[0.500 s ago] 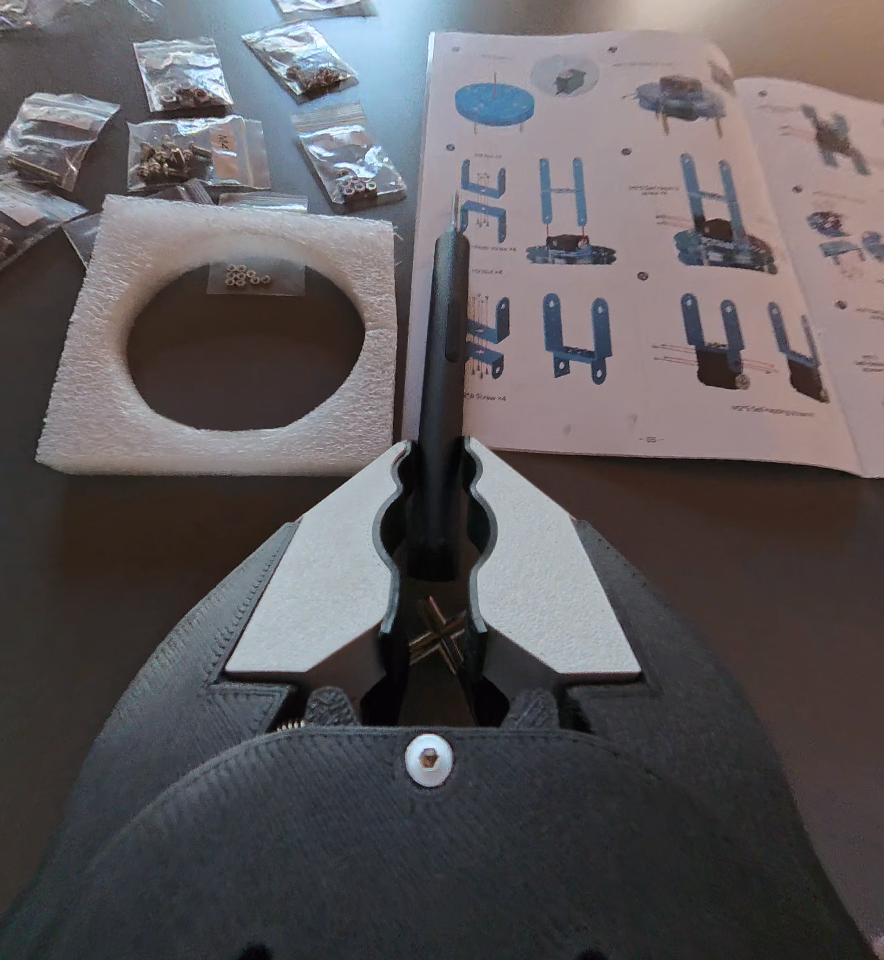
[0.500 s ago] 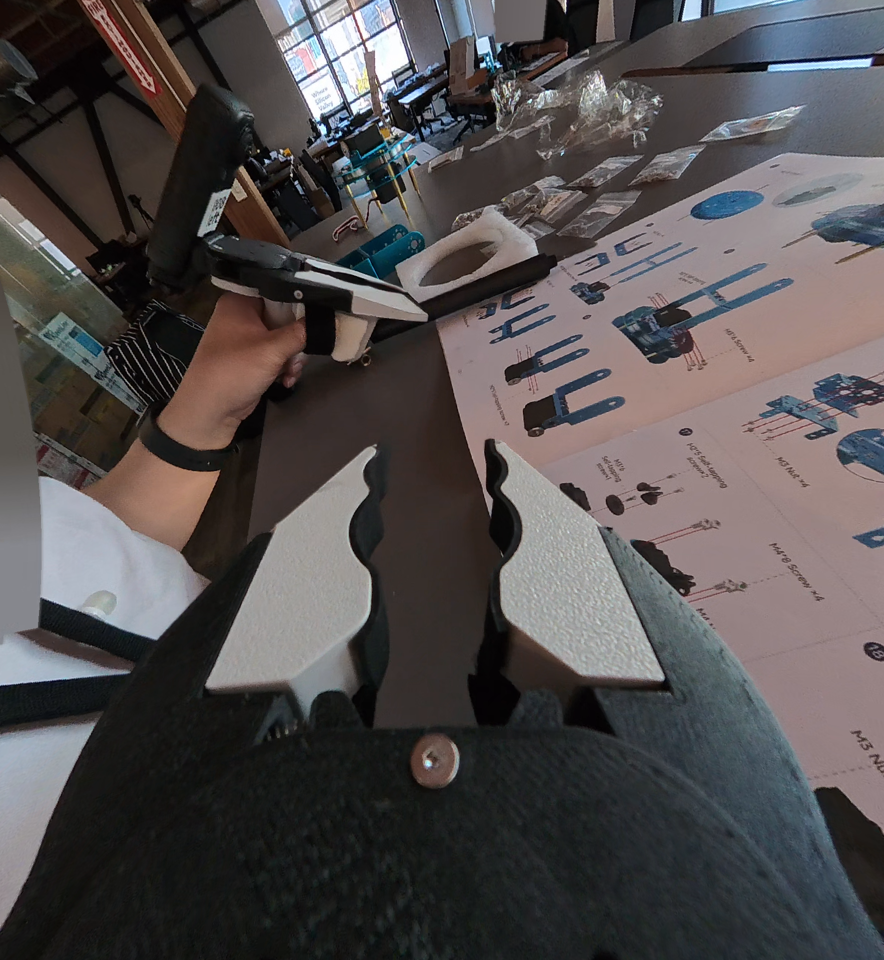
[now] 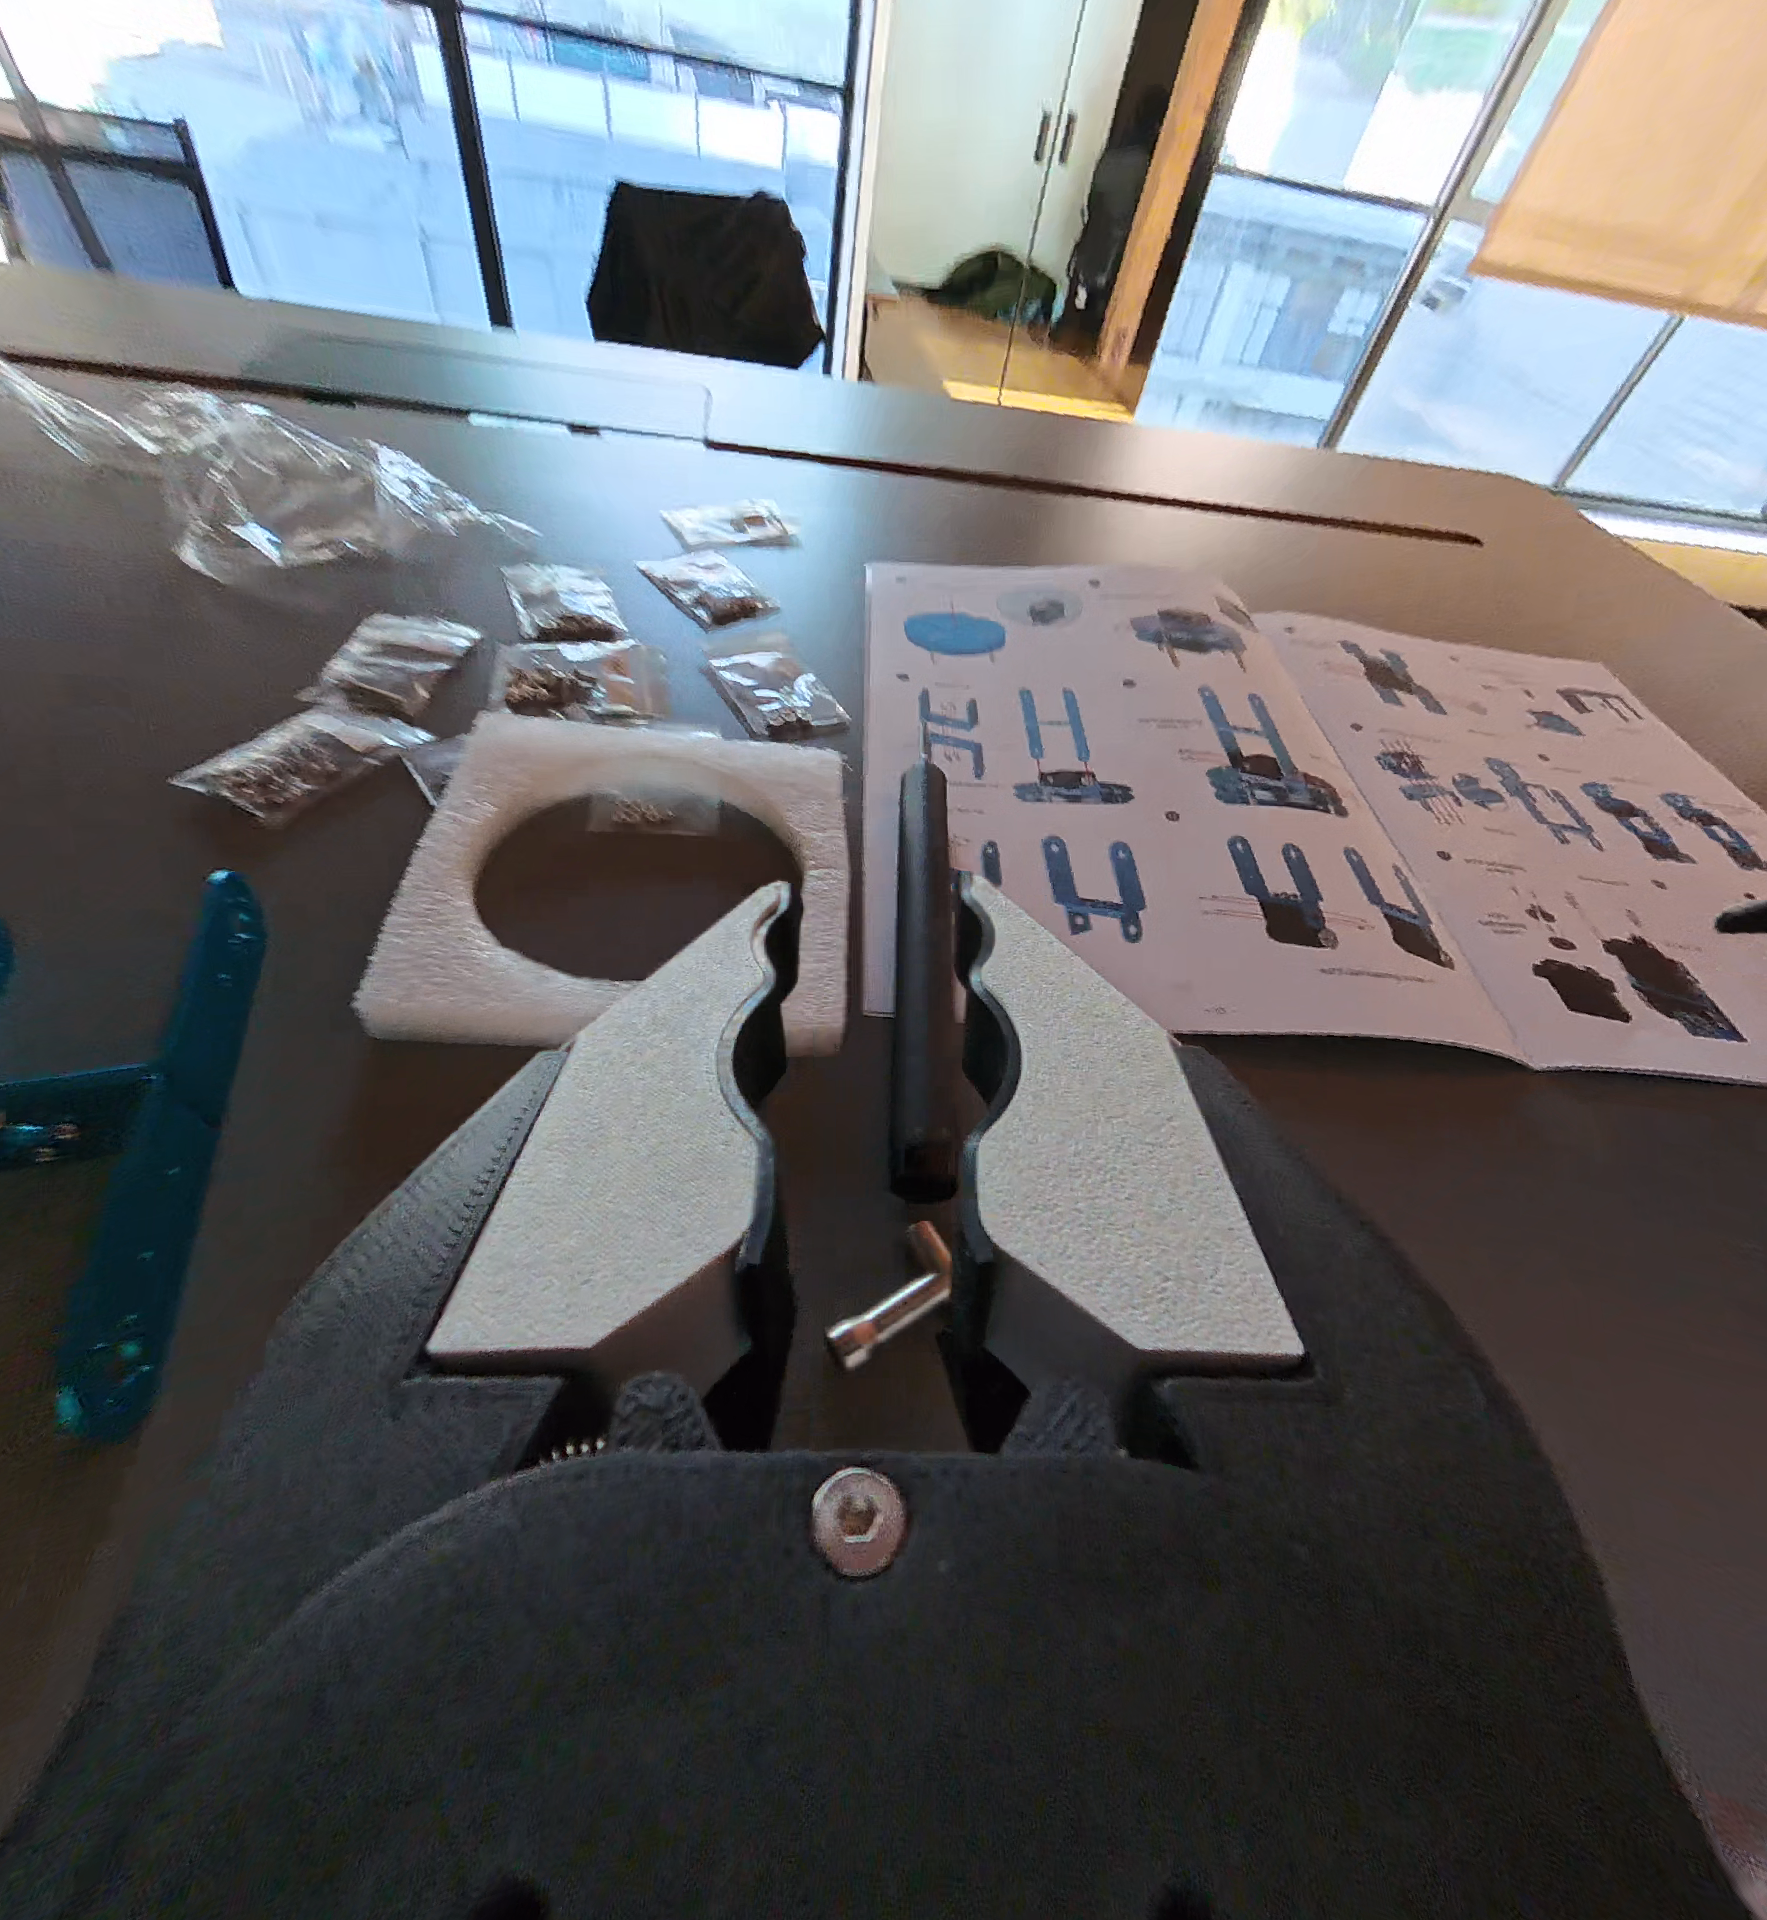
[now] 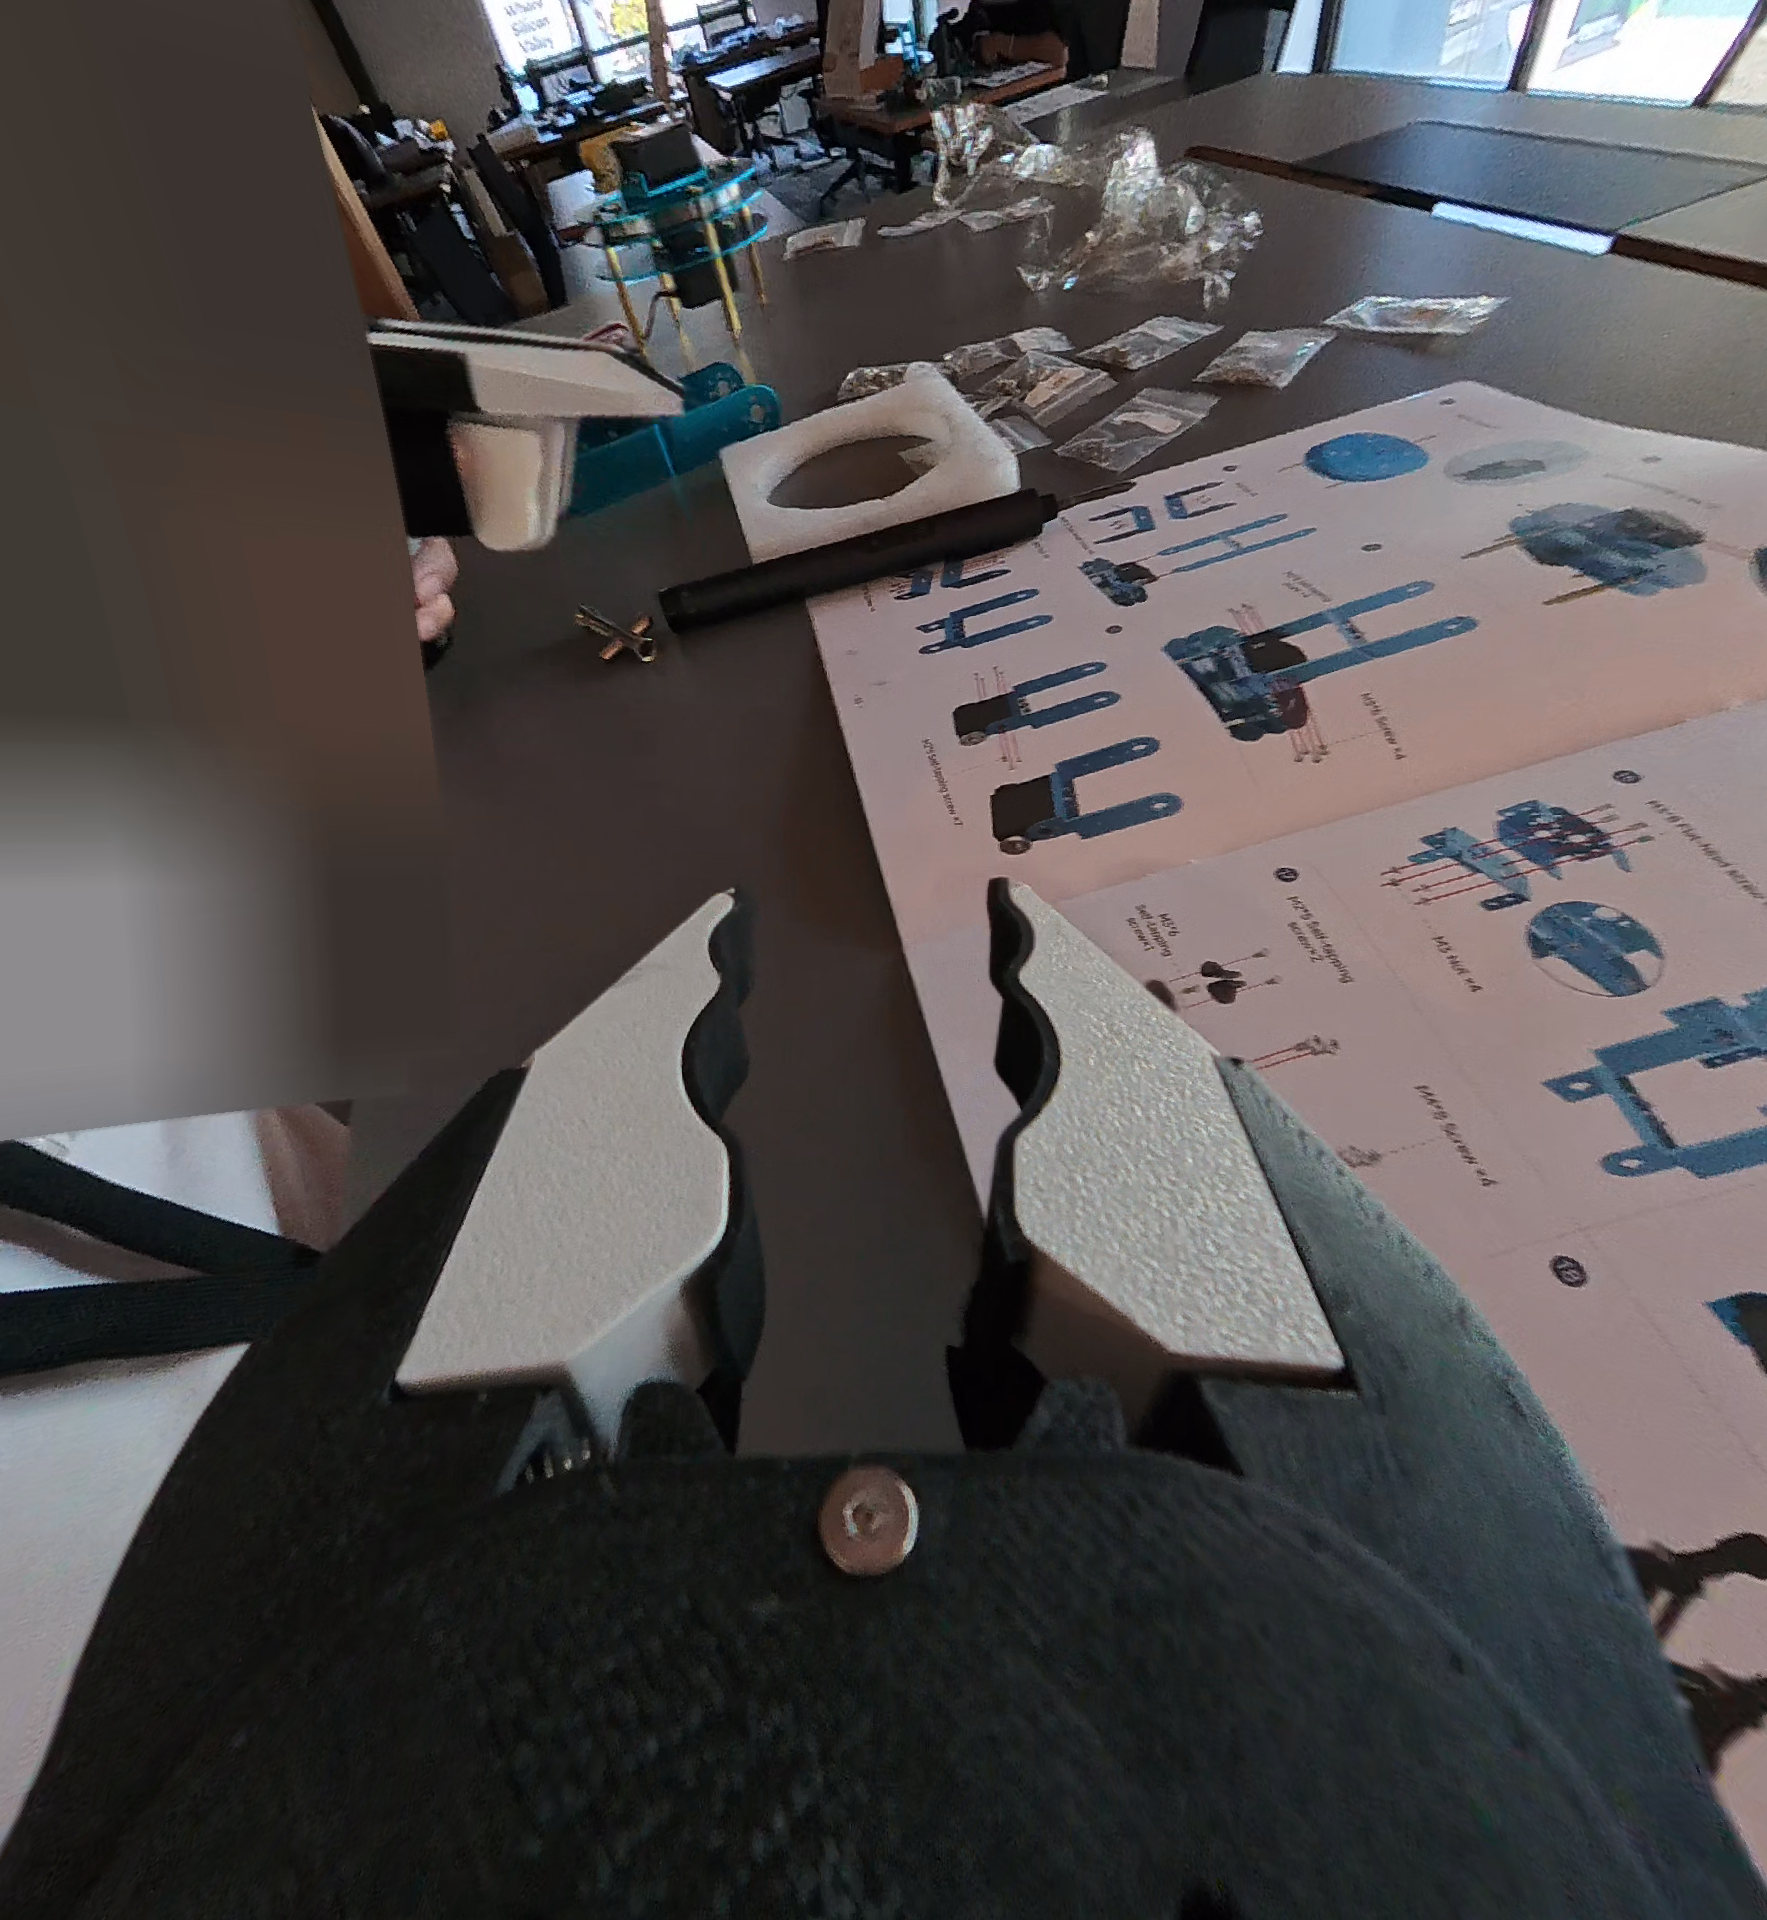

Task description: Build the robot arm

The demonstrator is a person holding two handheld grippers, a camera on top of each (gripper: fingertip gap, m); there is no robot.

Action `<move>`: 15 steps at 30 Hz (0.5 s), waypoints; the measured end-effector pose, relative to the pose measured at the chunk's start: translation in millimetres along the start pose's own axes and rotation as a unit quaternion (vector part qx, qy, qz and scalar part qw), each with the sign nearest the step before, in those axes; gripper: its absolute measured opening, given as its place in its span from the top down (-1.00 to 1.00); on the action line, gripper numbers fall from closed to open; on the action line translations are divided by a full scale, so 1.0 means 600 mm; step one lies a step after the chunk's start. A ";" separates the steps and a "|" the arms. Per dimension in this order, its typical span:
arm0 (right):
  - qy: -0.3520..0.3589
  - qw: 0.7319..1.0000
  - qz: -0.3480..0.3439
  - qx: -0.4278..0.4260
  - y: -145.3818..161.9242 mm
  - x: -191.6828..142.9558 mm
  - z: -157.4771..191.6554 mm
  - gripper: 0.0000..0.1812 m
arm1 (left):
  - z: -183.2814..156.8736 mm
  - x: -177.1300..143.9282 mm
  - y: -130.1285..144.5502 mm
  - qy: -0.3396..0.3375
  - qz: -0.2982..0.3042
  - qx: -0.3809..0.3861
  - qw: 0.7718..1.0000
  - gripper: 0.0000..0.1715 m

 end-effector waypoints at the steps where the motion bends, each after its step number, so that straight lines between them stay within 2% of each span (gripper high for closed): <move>1: 0.025 1.000 0.001 -0.011 0.000 -0.002 -0.008 0.45 | 0.008 -0.009 -0.004 -0.006 -0.016 0.006 1.000 0.67; 4: 0.089 0.995 -0.004 -0.053 -0.005 -0.012 -0.028 0.34 | 0.032 -0.028 -0.013 -0.020 -0.038 0.008 0.999 0.56; 8: 0.140 0.984 -0.016 -0.105 -0.016 -0.025 -0.040 0.23 | 0.051 -0.046 -0.023 -0.027 -0.046 0.017 0.998 0.52; 13: 0.152 0.977 -0.014 -0.150 -0.016 -0.021 -0.034 0.15 | 0.061 -0.072 -0.040 -0.054 -0.078 0.061 0.994 0.41; 15: 0.149 0.975 -0.007 -0.167 -0.012 -0.015 -0.029 0.02 | 0.066 -0.082 -0.043 -0.068 -0.090 0.069 0.991 0.31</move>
Point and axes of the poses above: each gripper's, where its closed fingertips meet, x out along the fingers, y out of its underside, z = x × y across the jaws, the point moved 4 cm from there along -x, back along the fingers, and after that the axes turned 3 degrees about -x, right-handed, at the moved point
